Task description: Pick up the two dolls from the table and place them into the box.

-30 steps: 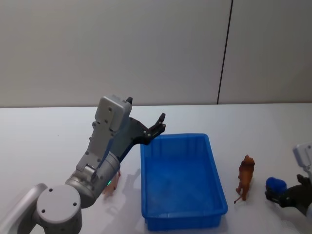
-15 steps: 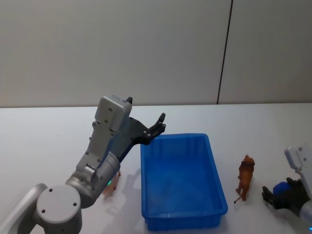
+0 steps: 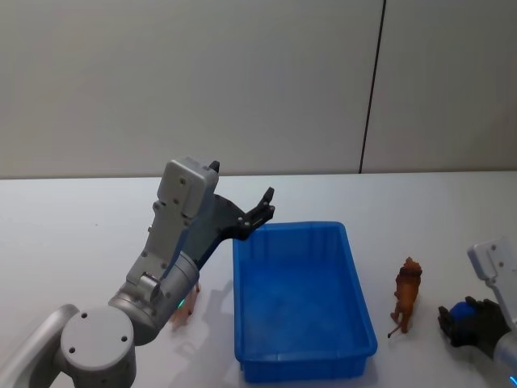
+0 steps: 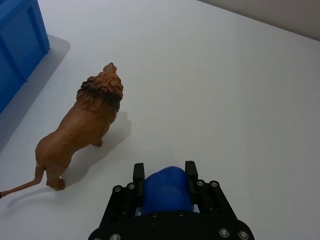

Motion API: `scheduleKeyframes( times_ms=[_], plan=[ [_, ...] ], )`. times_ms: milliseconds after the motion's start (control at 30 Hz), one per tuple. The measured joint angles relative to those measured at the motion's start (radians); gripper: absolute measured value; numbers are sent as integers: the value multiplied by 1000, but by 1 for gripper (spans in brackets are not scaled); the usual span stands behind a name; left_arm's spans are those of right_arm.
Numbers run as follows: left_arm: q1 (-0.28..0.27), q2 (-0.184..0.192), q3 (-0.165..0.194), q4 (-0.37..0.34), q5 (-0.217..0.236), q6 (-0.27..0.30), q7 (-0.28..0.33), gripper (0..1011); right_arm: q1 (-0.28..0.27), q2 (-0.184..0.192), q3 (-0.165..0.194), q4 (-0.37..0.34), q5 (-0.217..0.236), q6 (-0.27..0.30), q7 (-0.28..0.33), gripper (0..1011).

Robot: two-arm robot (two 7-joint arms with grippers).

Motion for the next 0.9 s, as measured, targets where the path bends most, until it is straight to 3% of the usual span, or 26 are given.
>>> scheduleKeyframes(
  times_ms=[400,900],
  plan=[
    [0,0,0,0,0,0,0,1001,1,0,8,-17,16,-19,-1,400],
    [0,0,0,0,0,0,0,1001,3,4,36,-134,81,-88,-5,315]
  ],
)
